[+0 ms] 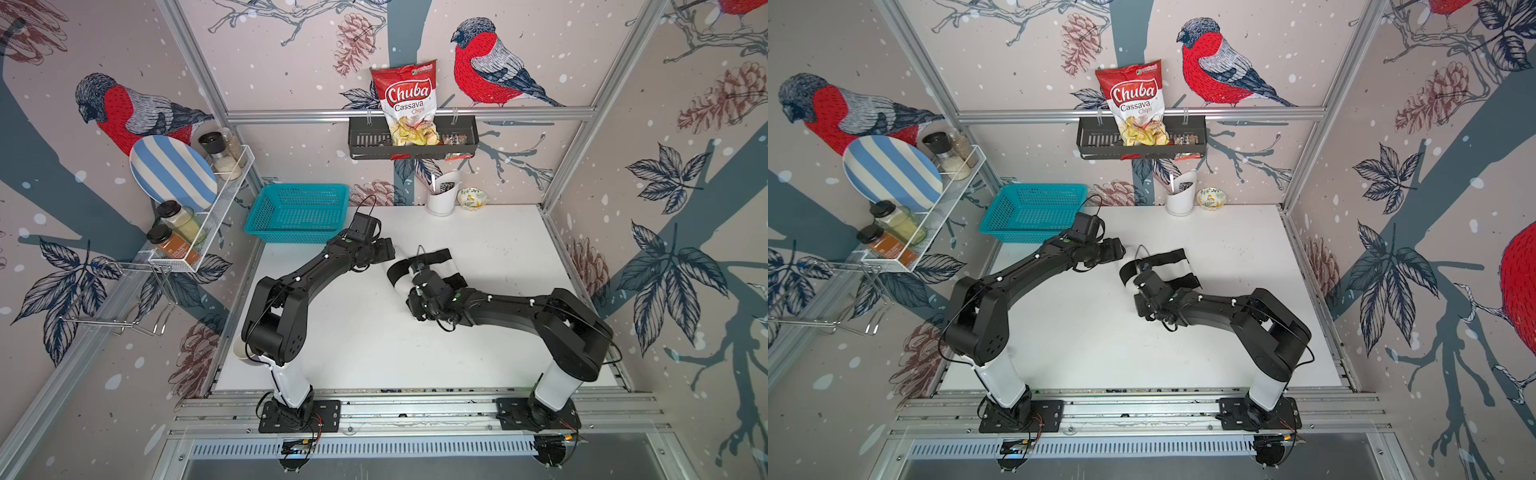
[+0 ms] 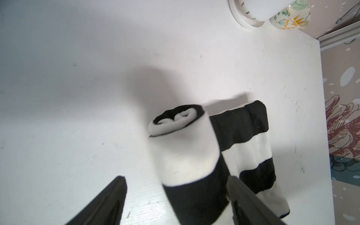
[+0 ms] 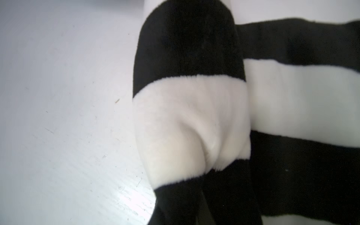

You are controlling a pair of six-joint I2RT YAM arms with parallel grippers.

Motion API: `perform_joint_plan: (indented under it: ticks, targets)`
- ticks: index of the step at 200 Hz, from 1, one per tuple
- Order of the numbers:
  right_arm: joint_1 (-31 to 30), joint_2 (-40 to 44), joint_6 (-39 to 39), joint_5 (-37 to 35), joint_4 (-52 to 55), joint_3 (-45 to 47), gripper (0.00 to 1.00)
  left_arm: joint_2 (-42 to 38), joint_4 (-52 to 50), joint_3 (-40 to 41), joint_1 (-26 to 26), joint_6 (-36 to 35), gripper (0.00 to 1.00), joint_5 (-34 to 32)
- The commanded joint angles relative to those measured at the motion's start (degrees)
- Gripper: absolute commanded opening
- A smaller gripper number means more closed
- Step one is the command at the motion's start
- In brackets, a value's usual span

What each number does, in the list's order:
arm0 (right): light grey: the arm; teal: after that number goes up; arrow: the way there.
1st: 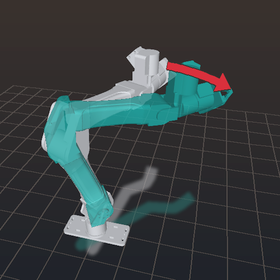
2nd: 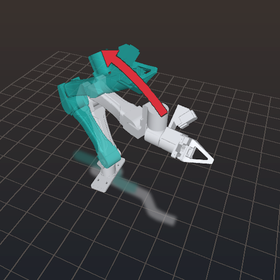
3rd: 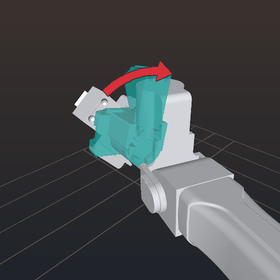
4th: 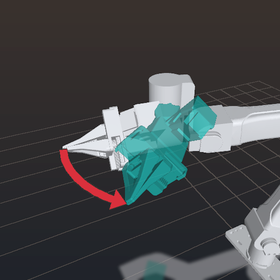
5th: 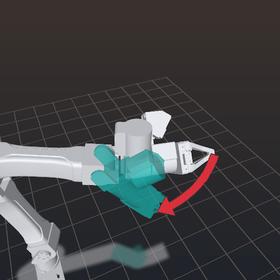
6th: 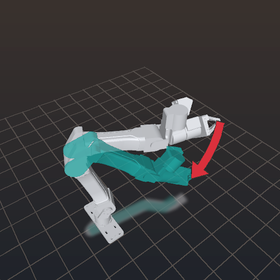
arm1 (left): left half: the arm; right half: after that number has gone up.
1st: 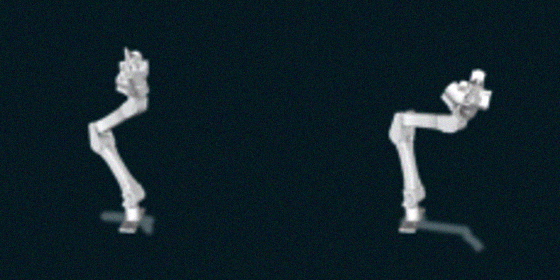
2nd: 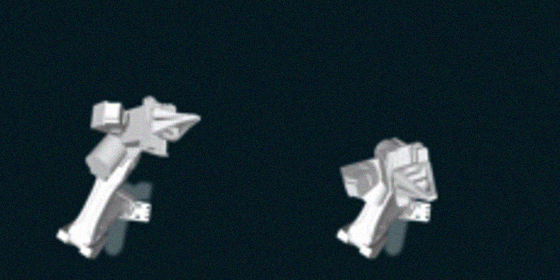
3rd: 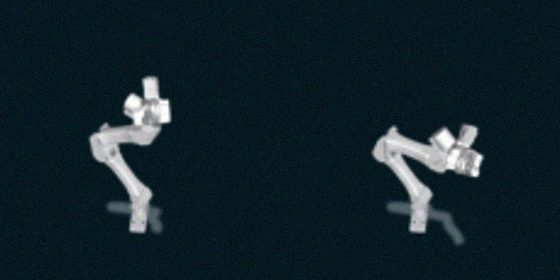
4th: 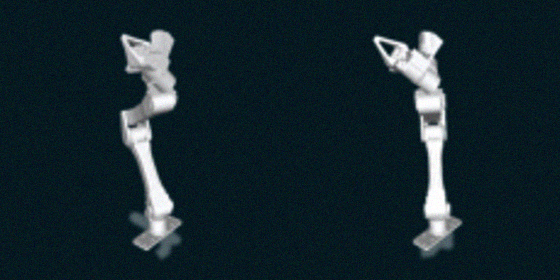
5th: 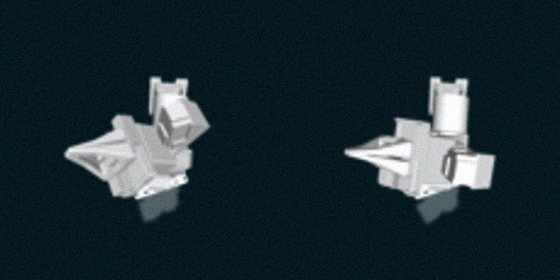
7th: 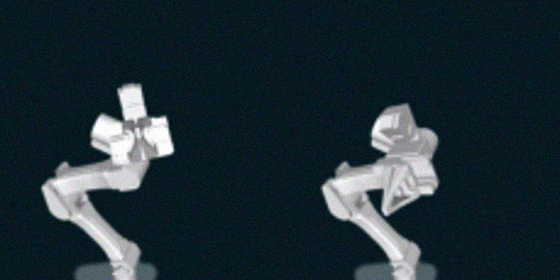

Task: Roll up the pillowcase
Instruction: Roll the pillowcase at the center of the board.

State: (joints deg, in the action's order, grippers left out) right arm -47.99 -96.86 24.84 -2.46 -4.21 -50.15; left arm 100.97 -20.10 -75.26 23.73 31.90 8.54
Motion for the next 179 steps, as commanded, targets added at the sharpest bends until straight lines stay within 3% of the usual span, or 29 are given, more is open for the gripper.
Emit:
perform_joint_plan:
  ticks: [1, 52, 84, 97, 105, 124, 139, 150, 156, 179]
  targets:
    - [6.9, 1.38, 7.29, 17.37, -7.3, 5.6, 0.0, -0.67, 1.88, 1.73, -0.35, -0.04, 0.84, 3.03]
    - [20.54, -2.73, 17.15, 36.67, -19.9, 13.59, 0.0, 4.76, 5.67, 0.68, 3.65, 2.55, 0.82, 5.59]
    - [21.99, -2.3, 15.93, 35.8, -19.0, 13.81, 0.07, 12.2, 5.08, -4.89, 6.5, 2.89, 0.8, 5.27]
    - [22.07, -1.33, 14.97, 34.05, -16.87, 13.45, 0.23, 15.28, 4.17, -7.02, 7.17, 2.99, 0.78, 5.09]
    - [22.0, -0.07, 14.05, 31.8, -14.8, 13.09, 0.35, 16.8, 3.76, -7.88, 7.51, 3.08, 0.75, 5.05]
    - [21.2, 4.29, 11.78, 24.25, -8.42, 12.39, 0.52, 19.06, 3.78, -8.56, 8.04, 3.03, 0.71, 5.09]
    - [19.52, 8.49, 9.75, 14.42, -1.83, 11.19, 0.62, 19.62, 4.21, -8.41, 8.29, 3.02, 0.69, 5.09]
    - [16.49, 11.45, 8.03, 4.16, 3.94, 9.22, 0.81, 19.66, 4.44, -8.17, 8.44, 3.02, 0.68, 5.18]
    - [14.1, 12.68, 6.95, -1.93, 7.18, 7.94, 0.99, 19.66, 4.54, -8.06, 8.44, 2.99, 0.68, 5.25]
    - [4.1, 14.08, 3.12, -22.71, 14.62, 2.81, 1.0, 19.44, 4.77, -7.71, 8.5, 2.89, 0.67, 5.2]
